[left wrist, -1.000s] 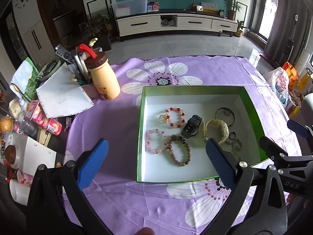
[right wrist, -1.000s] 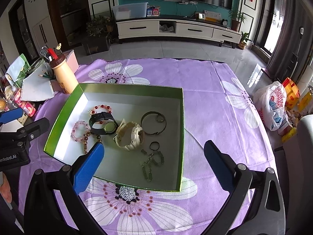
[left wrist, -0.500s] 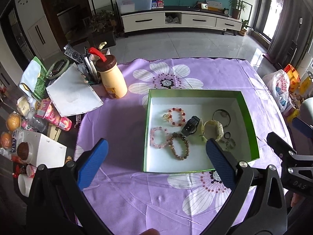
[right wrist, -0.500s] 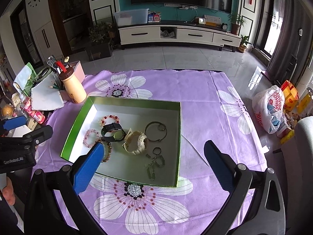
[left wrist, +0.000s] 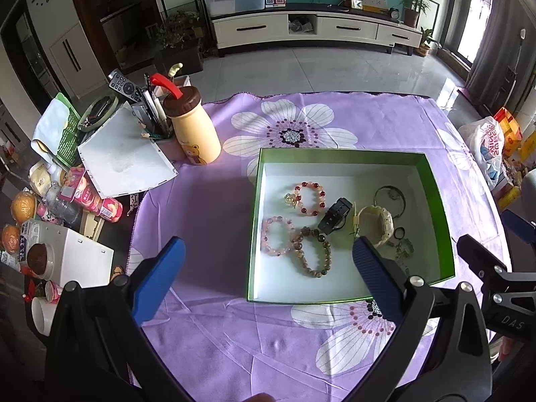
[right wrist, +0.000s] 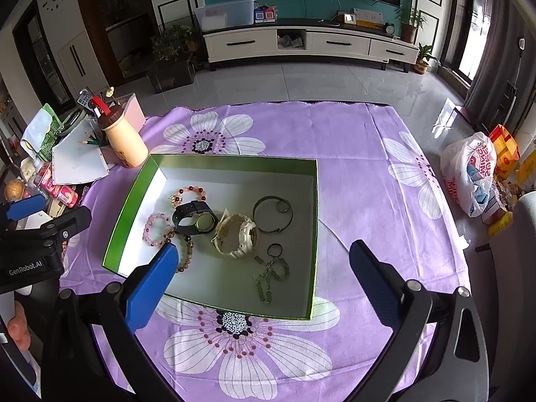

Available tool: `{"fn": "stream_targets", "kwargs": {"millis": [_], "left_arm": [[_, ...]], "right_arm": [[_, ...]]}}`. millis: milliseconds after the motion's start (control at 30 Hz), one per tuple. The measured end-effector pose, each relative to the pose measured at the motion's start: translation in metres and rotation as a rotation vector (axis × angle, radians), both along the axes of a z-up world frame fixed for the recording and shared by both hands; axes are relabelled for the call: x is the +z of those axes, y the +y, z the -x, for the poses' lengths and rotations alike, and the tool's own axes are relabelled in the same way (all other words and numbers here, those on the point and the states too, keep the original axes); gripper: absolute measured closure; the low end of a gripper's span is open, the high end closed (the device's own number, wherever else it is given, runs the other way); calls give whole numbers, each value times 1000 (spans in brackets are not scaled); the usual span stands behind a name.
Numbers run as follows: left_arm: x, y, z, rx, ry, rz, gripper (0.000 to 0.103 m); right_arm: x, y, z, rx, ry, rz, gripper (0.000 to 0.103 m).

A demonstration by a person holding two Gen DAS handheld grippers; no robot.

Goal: Organize jewelry

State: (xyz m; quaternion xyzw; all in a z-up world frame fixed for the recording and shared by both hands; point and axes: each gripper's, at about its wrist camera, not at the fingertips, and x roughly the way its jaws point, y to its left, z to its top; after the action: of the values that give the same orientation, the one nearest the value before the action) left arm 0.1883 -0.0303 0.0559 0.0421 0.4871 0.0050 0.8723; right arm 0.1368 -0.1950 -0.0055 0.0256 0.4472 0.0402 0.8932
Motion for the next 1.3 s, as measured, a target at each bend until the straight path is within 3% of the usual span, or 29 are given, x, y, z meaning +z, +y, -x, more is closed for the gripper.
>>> {"fn": "stream_targets", "kwargs": {"millis": [1300], "left_arm": [[-20, -7, -11, -25, 14, -24, 2]], "right_arm": [[-17, -4, -13, -12, 8, 13, 1]]}}
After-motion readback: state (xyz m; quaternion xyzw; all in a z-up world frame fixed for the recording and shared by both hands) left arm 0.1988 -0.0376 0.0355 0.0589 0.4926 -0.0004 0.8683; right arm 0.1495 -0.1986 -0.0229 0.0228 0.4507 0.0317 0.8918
